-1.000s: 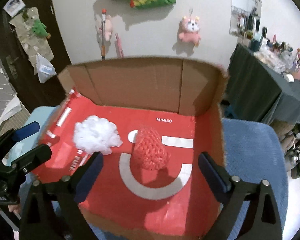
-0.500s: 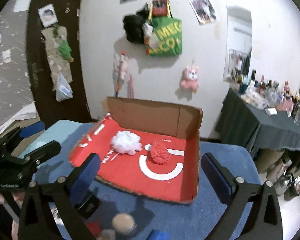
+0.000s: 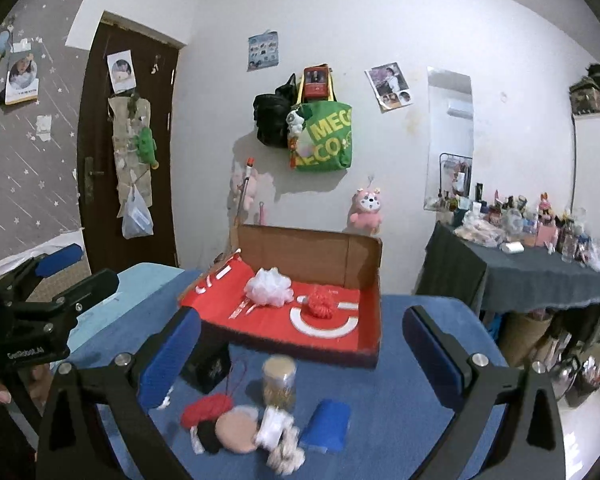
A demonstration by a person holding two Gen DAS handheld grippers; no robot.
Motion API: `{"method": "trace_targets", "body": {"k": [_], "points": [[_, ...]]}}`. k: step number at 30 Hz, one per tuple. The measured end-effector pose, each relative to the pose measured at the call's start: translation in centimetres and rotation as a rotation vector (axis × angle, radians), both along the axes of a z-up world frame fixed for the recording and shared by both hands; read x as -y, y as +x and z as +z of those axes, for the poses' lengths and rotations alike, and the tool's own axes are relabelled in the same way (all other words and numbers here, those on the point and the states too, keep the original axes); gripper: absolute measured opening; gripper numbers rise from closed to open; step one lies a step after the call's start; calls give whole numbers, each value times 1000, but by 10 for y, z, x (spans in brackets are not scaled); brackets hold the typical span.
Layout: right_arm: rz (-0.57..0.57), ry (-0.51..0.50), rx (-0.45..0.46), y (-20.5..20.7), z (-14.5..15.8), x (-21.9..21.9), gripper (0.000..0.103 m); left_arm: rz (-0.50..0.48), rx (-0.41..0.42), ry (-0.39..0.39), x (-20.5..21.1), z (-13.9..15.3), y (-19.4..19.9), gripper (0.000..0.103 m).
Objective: Organize soft objects
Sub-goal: 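Withdraw both tools from the box back toward the remaining items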
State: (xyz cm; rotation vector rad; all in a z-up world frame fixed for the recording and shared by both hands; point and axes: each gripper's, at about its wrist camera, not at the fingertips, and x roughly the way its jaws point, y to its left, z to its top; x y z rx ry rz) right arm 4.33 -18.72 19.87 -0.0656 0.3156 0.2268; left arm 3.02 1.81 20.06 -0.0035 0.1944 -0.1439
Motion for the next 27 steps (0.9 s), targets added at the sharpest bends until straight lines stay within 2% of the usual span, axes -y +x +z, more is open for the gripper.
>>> {"method": "trace_targets", "body": {"k": [6, 12, 16, 22, 27], "points": [[-51, 26, -17, -23, -47, 1, 103, 13, -38, -20, -1, -35, -24, 103], [-102, -6, -43, -30, -95, -7, 103, 8, -135, -44, 0, -80, -28, 103], [-99, -4, -93, -27, -121, -11, 103, -3, -208, -50, 5, -105, -22, 103], [-90, 8, -179, -16, -143, -10, 103, 4, -310, -47, 3, -139, -12, 103], [-87, 11, -207, -12, -150, -9, 103, 19, -359, -62, -3, -151, -5, 103]]}}
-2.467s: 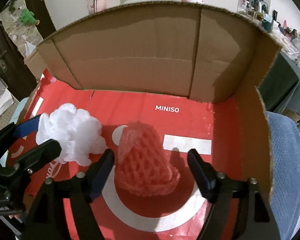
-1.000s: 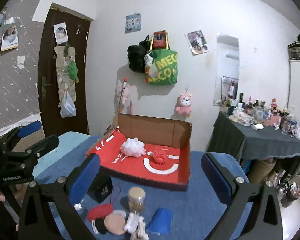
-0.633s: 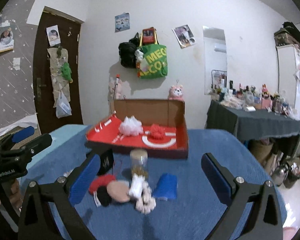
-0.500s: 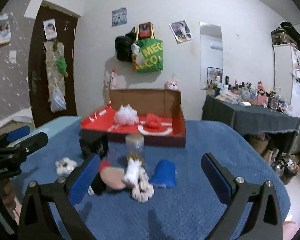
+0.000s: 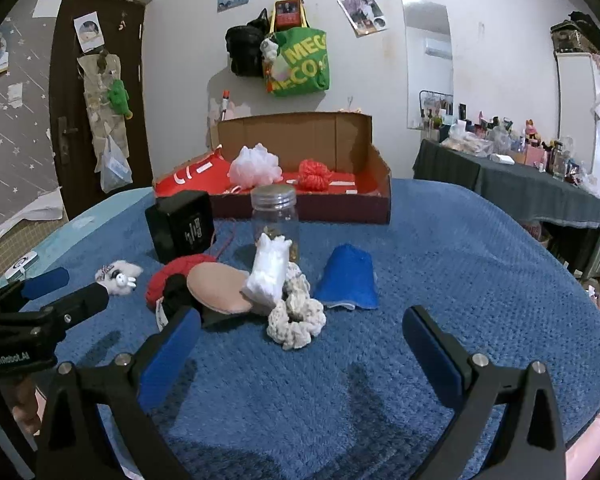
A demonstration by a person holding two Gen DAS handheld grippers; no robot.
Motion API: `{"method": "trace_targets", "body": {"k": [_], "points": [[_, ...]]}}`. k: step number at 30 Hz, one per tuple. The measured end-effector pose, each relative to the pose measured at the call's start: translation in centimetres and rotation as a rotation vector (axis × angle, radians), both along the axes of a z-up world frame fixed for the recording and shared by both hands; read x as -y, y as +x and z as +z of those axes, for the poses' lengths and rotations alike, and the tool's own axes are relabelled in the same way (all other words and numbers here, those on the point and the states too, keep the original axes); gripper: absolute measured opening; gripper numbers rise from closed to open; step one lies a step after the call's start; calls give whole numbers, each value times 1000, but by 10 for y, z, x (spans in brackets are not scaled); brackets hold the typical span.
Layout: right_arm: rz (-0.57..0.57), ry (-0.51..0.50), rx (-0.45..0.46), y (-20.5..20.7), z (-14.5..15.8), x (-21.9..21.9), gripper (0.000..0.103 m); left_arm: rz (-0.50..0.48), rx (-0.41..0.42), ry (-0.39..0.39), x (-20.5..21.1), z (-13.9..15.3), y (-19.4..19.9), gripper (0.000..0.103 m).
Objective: Organize soft objects
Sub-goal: 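Grasp the white fluffy bow tie with the left tool while the right tool grasps the white sock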
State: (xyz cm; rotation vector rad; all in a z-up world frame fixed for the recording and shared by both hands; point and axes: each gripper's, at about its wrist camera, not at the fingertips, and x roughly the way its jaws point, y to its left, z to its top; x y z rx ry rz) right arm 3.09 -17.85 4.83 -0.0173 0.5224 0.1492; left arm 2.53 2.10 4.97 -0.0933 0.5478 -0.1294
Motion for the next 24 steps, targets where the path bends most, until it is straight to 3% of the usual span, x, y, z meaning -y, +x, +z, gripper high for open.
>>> {"method": "trace_targets", "body": {"k": [14, 15, 17, 20, 22, 24], "points": [[6, 20, -101, 50, 1, -5, 103, 41, -129, 42, -25, -3, 42, 102], [5, 23, -112, 56, 0, -6, 99, 39, -143, 43, -27, -4, 48, 99], [8, 25, -141, 69, -2, -7, 90, 33, -168, 49, -30, -6, 58, 91], [24, 20, -190, 85, -7, -11, 67, 18, -193, 63, -31, -10, 70, 53], [59, 27, -223, 90, -11, -14, 23, -17, -230, 43, -31, -17, 80, 50], [76, 23, -219, 88, -10, -16, 19, -36, -243, 26, -31, -19, 83, 32]]}}
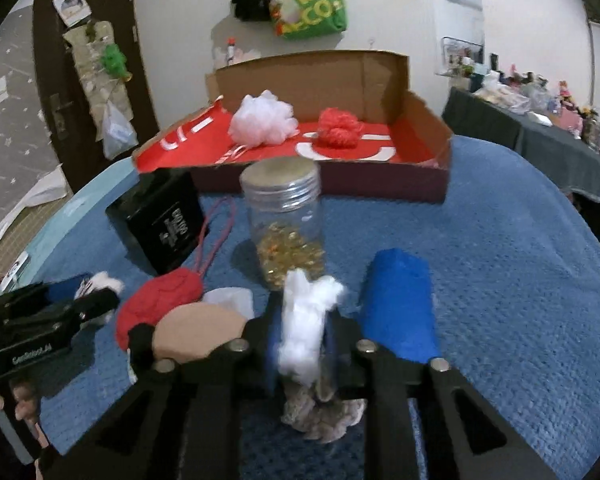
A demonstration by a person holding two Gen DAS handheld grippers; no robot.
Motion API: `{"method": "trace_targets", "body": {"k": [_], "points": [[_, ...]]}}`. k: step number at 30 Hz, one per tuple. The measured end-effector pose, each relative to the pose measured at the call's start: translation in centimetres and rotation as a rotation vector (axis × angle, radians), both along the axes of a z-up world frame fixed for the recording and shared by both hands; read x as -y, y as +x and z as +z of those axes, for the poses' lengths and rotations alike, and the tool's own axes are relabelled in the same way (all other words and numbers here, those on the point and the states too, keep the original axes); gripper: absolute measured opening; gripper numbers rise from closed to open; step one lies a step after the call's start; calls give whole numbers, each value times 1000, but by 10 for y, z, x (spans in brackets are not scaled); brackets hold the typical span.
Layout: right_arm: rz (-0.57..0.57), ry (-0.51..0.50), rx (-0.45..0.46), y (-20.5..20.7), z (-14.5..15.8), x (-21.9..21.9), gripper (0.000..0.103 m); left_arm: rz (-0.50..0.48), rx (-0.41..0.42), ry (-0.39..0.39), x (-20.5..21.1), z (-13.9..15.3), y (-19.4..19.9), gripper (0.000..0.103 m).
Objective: Organize soft objects
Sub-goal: 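Grasp the white fluffy bow tie with the left tool while the right tool grasps the white sock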
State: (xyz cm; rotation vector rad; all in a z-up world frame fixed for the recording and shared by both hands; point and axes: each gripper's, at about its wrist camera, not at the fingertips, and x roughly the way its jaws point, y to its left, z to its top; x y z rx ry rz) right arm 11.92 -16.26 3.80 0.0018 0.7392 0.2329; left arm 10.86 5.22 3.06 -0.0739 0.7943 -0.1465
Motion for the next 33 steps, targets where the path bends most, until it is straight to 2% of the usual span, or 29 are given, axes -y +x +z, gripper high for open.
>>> {"method": "trace_targets", "body": {"k": [1, 2, 4, 7, 17, 19, 20, 21, 22, 23, 24, 25, 27, 28, 33], "points": [[3, -6, 15, -3, 2, -1, 15, -5, 13, 2, 1, 1, -1, 22], [12, -15, 26, -6, 4, -2, 15, -10, 32, 1, 1, 4, -3, 18], [22, -19, 44, -11, 9, -3, 14, -8, 53, 7, 2, 9, -6, 18], [27, -15, 61, -16, 17, -2, 14, -26, 33, -28, 2, 10, -6, 18], [28, 9, 61, -23, 24, 7, 15, -16, 34, -26, -1, 7, -12, 18], [26, 8, 57, -25, 23, 10, 15, -17, 33, -27, -2, 8, -14, 21], [30, 13, 52, -26, 23, 11, 15, -24, 27, -32, -3, 8, -14, 26], [34, 20, 50, -28, 22, 13, 15, -29, 20, -34, -3, 7, -14, 40], [35, 22, 46, -30, 21, 15, 18, -34, 17, -36, -4, 7, -15, 55], [38, 21, 40, -31, 19, 16, 22, -38, 16, -40, -5, 7, -15, 76], [42, 18, 33, -31, 16, 17, 35, -41, 11, -45, -6, 6, -16, 77], [48, 17, 31, -34, 14, 18, 54, -40, 0, -46, -7, 5, -16, 77], [46, 13, 34, -39, 9, 19, 77, -38, 15, -49, -7, 4, -19, 77], [47, 13, 38, -42, 8, 20, 82, -50, 20, -52, -6, 4, -21, 77], [34, -14, 43, -52, -3, 23, 82, -71, 16, -27, 0, 1, -21, 77]]}}
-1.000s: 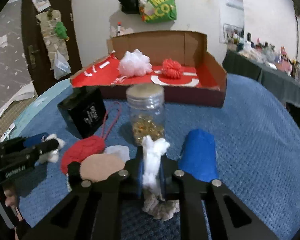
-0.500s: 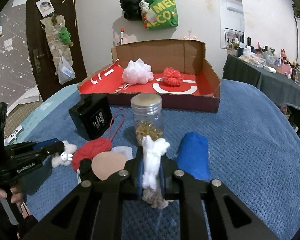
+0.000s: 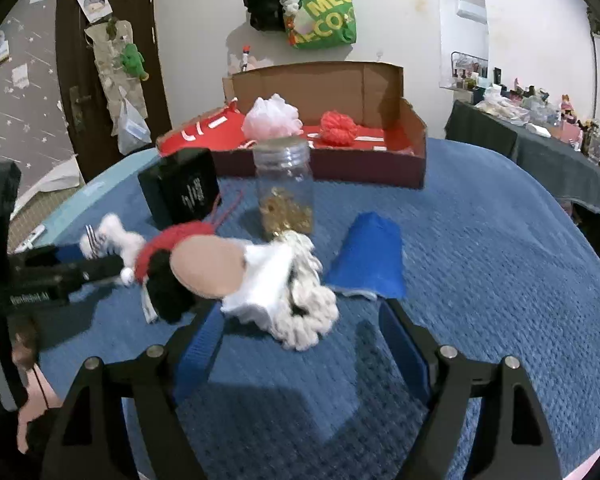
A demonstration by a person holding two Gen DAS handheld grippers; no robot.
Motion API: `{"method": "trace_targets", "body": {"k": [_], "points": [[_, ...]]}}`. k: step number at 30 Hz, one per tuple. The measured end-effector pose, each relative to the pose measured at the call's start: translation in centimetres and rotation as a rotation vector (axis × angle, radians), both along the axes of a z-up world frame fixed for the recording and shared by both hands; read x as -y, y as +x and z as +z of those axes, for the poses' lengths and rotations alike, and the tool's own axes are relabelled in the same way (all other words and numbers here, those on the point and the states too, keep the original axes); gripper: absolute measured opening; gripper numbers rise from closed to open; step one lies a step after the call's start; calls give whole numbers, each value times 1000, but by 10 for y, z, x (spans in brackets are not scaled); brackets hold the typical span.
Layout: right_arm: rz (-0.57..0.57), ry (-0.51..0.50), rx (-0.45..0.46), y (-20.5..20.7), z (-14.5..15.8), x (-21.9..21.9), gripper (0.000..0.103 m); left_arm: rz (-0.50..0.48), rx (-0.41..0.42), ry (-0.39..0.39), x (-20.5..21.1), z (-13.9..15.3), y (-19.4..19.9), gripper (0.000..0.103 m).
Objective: Organize soft objects
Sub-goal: 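Grasp the white fluffy bow tie with the left tool while the right tool grasps the white sock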
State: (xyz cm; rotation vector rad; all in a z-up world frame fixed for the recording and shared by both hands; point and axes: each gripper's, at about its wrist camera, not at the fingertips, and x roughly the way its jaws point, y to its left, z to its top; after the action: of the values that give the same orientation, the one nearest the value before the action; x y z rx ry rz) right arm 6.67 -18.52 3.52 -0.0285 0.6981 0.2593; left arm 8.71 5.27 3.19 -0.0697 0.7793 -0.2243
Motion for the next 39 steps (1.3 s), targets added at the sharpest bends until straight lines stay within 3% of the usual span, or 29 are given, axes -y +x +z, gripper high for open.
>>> {"method": "trace_targets", "body": {"k": [10, 14, 20, 27, 29, 31, 32, 34, 36, 39], "points": [[7, 40, 47, -2, 7, 2, 82, -22, 0, 4, -3, 0, -2, 82], [21, 62, 41, 0, 6, 1, 82, -7, 10, 11, -11, 2, -4, 91], [32, 54, 48, 0, 7, -1, 83, -10, 47, 10, -19, 8, -10, 92], [39, -1, 72, 10, 11, -12, 81, -54, 13, 64, 0, -1, -3, 91], [52, -8, 76, 11, 11, -16, 75, -66, 17, 86, 6, -3, -2, 91], [61, -31, 78, 13, 10, -21, 59, -74, 18, 93, 9, -4, -2, 81], [67, -40, 77, 13, 9, -23, 55, -76, 17, 102, 11, -5, -2, 70], [81, -54, 63, 15, 5, -27, 36, -85, 25, 119, 13, -6, -3, 66], [78, -60, 69, 14, 3, -27, 24, -103, 21, 140, 16, -8, -3, 54], [76, -44, 73, 11, 3, -24, 21, -115, 34, 153, 19, -7, -6, 51]]}}
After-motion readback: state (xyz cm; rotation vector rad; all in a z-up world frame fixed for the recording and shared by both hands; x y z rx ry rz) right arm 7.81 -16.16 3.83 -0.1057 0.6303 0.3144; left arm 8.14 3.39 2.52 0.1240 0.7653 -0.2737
